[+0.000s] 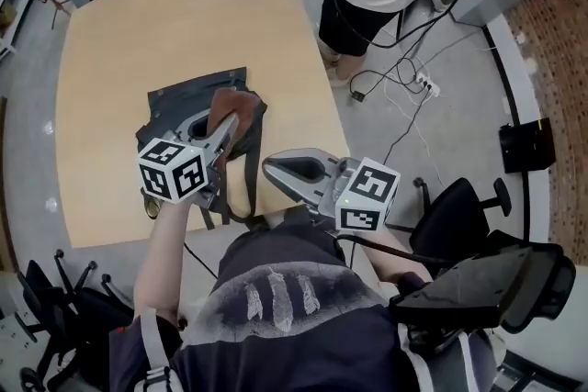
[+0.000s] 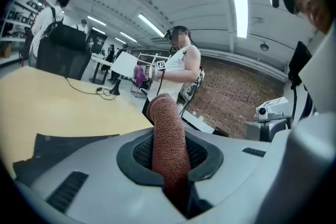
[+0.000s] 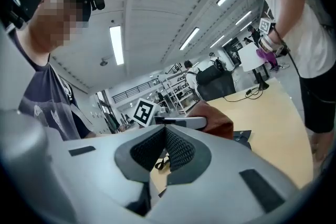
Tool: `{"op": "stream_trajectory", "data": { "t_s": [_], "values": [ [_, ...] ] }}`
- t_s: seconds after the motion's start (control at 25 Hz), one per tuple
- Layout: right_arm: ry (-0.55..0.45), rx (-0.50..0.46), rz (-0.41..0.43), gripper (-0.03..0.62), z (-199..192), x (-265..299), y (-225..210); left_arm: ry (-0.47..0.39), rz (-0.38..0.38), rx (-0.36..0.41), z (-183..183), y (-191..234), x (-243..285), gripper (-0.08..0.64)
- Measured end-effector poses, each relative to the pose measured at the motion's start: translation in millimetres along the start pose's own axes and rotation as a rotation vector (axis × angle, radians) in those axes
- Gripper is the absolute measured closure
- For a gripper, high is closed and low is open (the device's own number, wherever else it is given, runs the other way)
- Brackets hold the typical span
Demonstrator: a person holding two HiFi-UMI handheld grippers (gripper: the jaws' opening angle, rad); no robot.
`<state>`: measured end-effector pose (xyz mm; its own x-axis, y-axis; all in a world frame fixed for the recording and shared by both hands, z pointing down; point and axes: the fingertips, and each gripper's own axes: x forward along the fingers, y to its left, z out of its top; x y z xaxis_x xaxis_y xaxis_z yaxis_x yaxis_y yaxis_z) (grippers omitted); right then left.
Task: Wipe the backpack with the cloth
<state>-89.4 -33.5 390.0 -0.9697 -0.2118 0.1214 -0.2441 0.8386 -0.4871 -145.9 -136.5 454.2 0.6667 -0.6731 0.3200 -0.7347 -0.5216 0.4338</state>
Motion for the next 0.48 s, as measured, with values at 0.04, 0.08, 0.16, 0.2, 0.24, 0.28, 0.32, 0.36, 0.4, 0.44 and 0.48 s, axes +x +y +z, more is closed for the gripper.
{"op": "stream_trajectory", "data": {
  "t_s": [0.04, 0.08, 0.16, 0.2, 0.24, 0.28, 0.32, 0.36, 0.4, 0.44, 0.48],
  "values": [
    [-0.012, 0.01, 0.01, 0.589, 4.3, -1.0, -5.8, 0.02, -0.01, -0.038, -1.8, 1.6, 15.6, 0.502],
    [-0.016, 0.018, 0.014, 0.589, 7.2, -3.8, -12.1, 0.045, -0.018, -0.085, -5.3, 2.6, 32.7, 0.502],
    [-0.015, 0.027, 0.016, 0.589, 10.5, -12.8, -23.8, 0.12, -0.009, -0.196, -19.8, 7.1, 67.3, 0.502],
    [-0.019, 0.03, 0.02, 0.589, 12.6, -18.9, -28.5, 0.165, 0.013, -0.235, -29.4, 11.5, 83.5, 0.502],
    [-0.027, 0.032, 0.022, 0.589, 15.3, -25.9, -32.8, 0.214, 0.049, -0.242, -39.2, 17.5, 98.4, 0.502],
    [-0.037, 0.034, 0.02, 0.589, 17.6, -33.3, -36.8, 0.268, 0.093, -0.215, -49.5, 24.2, 111.4, 0.502],
    [-0.046, 0.035, 0.014, 0.589, 19.1, -40.3, -41.1, 0.326, 0.142, -0.161, -59.8, 31.3, 122.0, 0.502],
    [-0.051, 0.037, 0.005, 0.589, 19.5, -45.7, -46.1, 0.386, 0.192, -0.084, -69.6, 39.6, 129.9, 0.502],
    [-0.054, 0.039, -0.004, 0.589, 19.4, -49.1, -51.7, 0.446, 0.245, 0.013, -78.1, 49.4, 135.0, 0.502],
    [-0.055, 0.042, -0.009, 0.589, 19.1, -50.8, -57.3, 0.502, 0.296, 0.125, -85.3, 60.1, 138.3, 0.502],
    [-0.055, 0.047, -0.008, 0.589, 18.9, -51.9, -61.7, 0.548, 0.334, 0.23, -92.0, 69.8, 140.9, 0.502]
  ]
}}
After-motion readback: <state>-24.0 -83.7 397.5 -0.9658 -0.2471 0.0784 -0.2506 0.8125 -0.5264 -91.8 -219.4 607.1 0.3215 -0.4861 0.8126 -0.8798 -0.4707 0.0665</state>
